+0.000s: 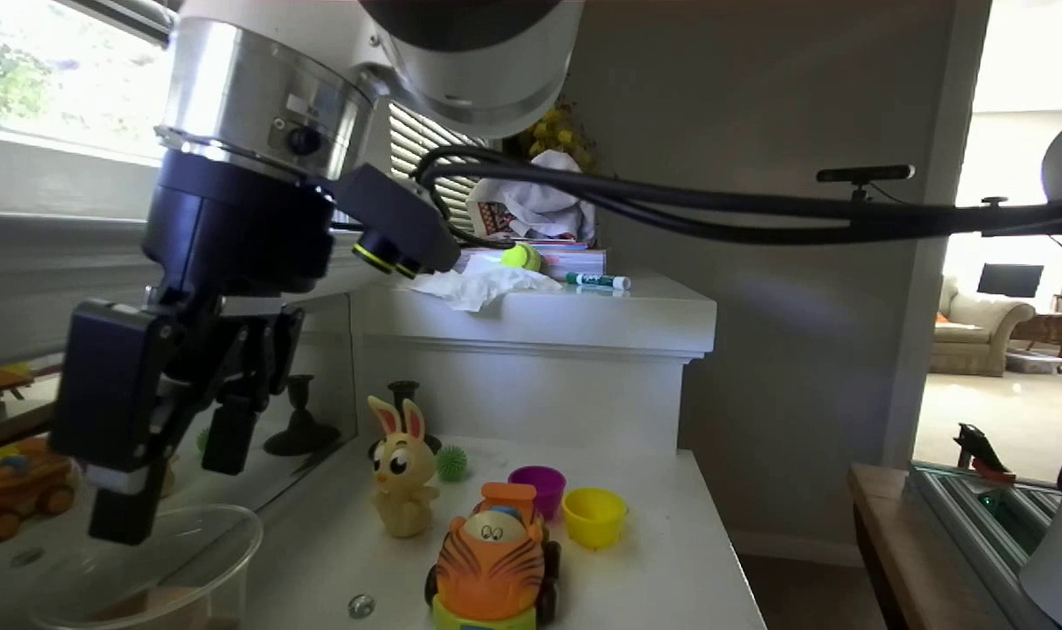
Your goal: Remove the yellow object from the bowl
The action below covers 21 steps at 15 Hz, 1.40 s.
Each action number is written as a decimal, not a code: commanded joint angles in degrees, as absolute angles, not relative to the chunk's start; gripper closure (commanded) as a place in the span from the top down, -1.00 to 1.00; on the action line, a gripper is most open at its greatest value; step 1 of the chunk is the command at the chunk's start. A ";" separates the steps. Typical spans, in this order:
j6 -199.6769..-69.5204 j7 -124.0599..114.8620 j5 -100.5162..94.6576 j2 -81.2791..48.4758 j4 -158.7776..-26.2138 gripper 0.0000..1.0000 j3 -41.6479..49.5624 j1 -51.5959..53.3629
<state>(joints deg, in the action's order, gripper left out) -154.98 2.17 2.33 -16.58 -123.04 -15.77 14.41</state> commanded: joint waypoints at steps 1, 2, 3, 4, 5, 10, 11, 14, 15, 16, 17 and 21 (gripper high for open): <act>-155.76 1.91 3.14 -19.11 -120.52 0.51 -15.89 14.50; -156.21 1.65 2.66 -19.59 -120.29 0.53 -15.68 14.74; -156.29 1.58 2.55 -19.95 -120.04 0.48 -15.65 14.84; -156.11 2.00 2.78 -20.30 -119.75 0.53 -15.88 14.72; -156.62 1.57 2.24 -20.70 -119.57 0.69 -15.57 15.03; -157.35 0.84 1.13 -22.48 -118.77 0.20 -14.79 15.70; -157.38 0.99 1.28 -22.72 -118.67 0.17 -14.89 15.63; -157.99 0.61 0.69 -23.36 -118.41 0.09 -14.31 16.07; -158.06 0.54 0.53 -23.59 -118.23 0.16 -14.07 16.22; -158.04 0.60 0.49 -23.76 -118.14 0.16 -13.94 16.29; -158.09 0.58 0.44 -23.93 -118.11 0.17 -13.80 16.34; -158.09 0.49 0.10 -24.89 -117.80 0.16 -13.33 16.68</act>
<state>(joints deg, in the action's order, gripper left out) -157.37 2.16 1.85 -23.27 -119.36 -14.36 15.48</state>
